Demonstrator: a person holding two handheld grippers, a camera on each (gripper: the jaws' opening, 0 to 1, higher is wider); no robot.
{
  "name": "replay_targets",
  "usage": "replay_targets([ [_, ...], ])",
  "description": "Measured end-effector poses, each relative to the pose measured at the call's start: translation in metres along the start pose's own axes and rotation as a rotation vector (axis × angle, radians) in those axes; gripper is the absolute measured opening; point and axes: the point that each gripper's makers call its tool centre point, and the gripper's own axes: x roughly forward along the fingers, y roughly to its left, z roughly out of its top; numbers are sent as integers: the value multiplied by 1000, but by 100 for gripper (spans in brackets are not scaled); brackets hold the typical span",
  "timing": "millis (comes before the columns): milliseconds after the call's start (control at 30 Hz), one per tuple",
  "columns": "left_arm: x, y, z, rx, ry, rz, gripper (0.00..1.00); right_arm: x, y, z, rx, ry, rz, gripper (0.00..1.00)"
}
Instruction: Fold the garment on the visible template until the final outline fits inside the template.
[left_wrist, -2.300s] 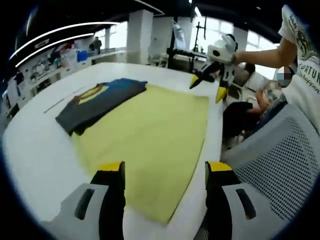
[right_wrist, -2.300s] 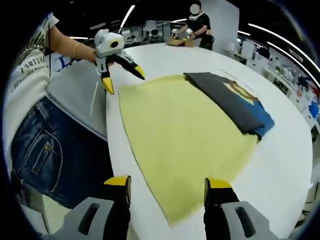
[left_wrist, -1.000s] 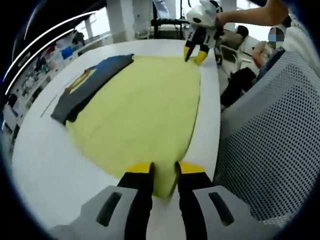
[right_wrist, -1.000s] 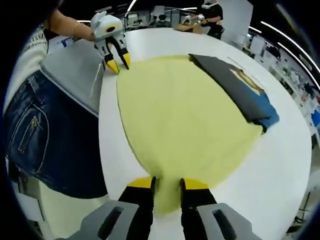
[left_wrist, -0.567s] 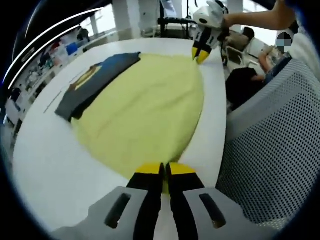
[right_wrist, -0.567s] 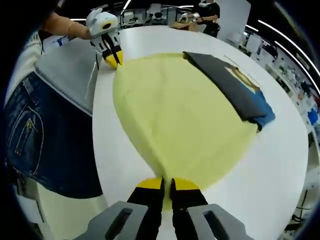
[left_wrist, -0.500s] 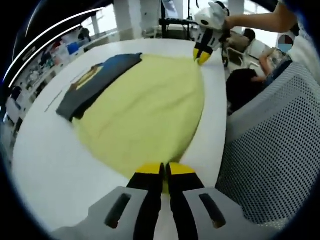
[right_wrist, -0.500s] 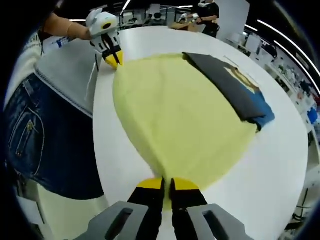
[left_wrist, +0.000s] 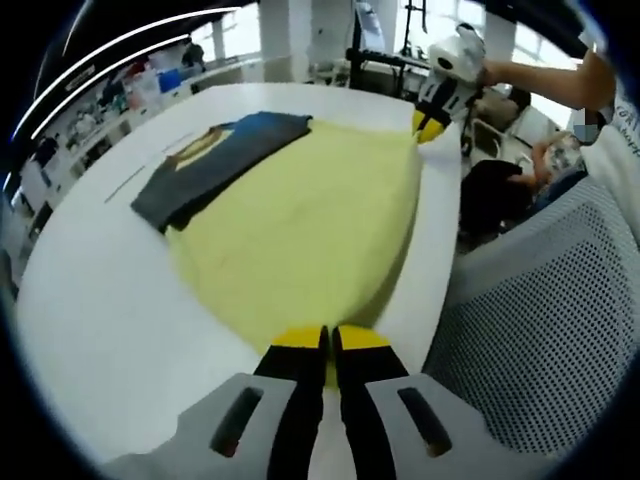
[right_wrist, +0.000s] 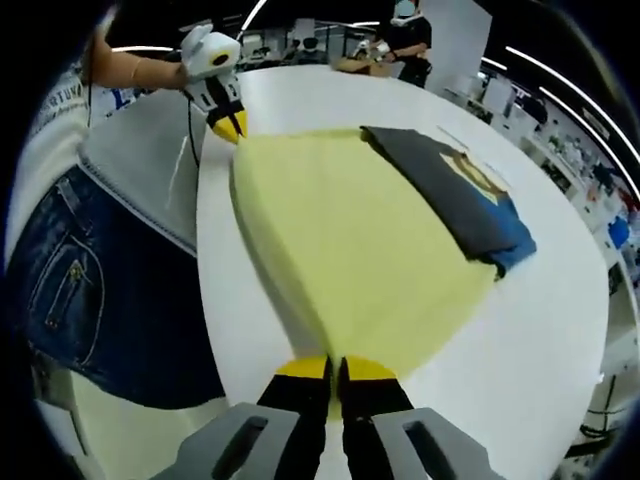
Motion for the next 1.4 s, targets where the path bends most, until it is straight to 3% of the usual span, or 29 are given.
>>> replay_targets([
  [133, -6, 1, 2, -55, -17, -12, 1, -4, 1, 3, -4, -9, -5, 0],
  [1067, -47, -21, 16, -79, 23, -26, 1, -40, 26, 17, -1, -30, 11, 0],
  [1400, -59, -28, 19, -72, 41, -48, 1, -57, 33, 26, -59, 0, 11, 0],
])
